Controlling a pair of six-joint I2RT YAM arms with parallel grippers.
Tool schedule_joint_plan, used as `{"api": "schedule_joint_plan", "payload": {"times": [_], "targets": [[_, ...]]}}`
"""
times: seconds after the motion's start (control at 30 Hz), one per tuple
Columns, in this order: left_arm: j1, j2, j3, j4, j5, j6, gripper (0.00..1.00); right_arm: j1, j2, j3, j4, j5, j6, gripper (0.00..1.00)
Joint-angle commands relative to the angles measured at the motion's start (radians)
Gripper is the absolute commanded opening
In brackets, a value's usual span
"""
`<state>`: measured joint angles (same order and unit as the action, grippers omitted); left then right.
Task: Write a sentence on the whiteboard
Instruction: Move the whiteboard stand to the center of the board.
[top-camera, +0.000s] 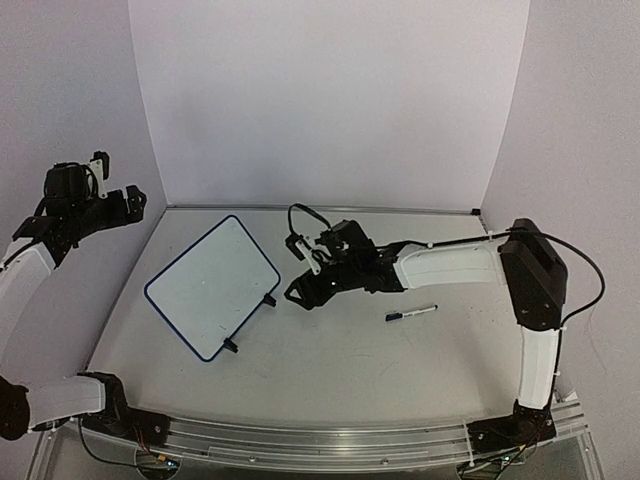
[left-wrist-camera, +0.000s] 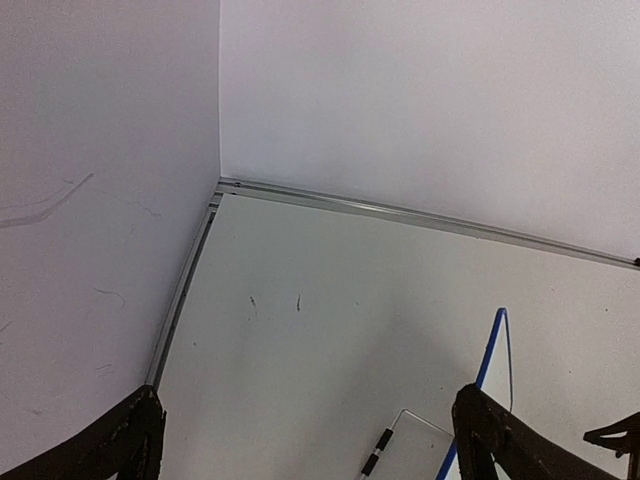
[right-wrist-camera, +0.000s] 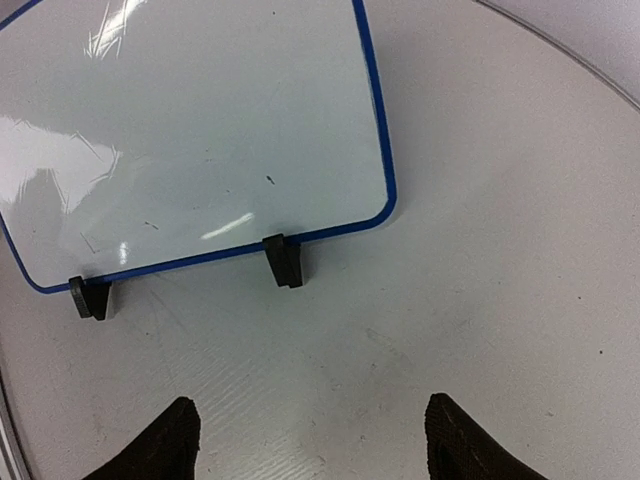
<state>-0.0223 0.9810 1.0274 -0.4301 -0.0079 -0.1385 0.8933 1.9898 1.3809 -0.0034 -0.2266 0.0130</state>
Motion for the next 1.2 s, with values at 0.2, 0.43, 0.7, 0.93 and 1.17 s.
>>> {"api": "schedule_joint_plan", "payload": {"times": [0.2, 0.43, 0.7, 0.93, 1.17], "targets": [[0.004, 0.005, -0.010, 0.052, 0.101, -0.031, 1.00, 0.038, 0.276, 0.271, -0.076, -0.007, -0.073, 0.63], [0.004, 0.009, -0.017, 0.060, 0.127, -0.046, 0.99, 0.061, 0.390, 0.388, -0.114, 0.015, -0.102, 0.55], [0.004, 0.007, -0.018, 0.061, 0.131, -0.050, 1.00, 0.069, 0.470, 0.475, -0.126, 0.031, -0.102, 0.45], [0.004, 0.010, -0.020, 0.062, 0.137, -0.055, 0.99, 0.072, 0.513, 0.526, -0.128, 0.054, -0.104, 0.37], [0.004, 0.009, -0.020, 0.063, 0.140, -0.056, 0.99, 0.085, 0.497, 0.511, -0.117, 0.220, -0.068, 0.08]]}}
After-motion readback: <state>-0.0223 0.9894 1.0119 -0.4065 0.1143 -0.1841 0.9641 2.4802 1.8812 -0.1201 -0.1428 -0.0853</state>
